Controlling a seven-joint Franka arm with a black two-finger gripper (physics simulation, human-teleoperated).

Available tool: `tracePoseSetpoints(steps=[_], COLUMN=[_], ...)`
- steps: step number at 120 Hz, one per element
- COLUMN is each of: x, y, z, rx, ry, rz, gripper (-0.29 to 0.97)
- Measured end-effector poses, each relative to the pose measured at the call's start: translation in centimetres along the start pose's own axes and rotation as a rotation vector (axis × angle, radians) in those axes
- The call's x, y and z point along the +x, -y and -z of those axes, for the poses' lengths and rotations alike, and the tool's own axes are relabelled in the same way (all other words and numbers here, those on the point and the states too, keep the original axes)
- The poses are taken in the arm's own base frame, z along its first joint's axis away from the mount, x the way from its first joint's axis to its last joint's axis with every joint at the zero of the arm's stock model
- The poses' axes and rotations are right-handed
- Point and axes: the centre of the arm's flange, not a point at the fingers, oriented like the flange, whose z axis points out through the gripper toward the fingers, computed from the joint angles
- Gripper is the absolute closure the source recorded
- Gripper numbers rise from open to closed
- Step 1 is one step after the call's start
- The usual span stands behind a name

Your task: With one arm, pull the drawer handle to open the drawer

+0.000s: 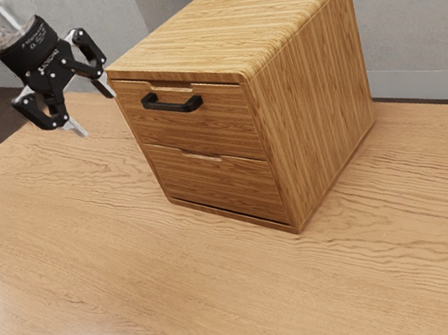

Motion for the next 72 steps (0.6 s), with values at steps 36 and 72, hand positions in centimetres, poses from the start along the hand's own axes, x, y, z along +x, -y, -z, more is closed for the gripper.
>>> tracePoseSetpoints(steps=[36, 72], x=[0.1, -1.1], y=[-4.3, -3.1], z=[-7.3, -3.1], rx=[-0.179, -0.376], ry=[-0.014, -0.071], rz=[-0.048, -0.12], gripper=[0.29, 0.37])
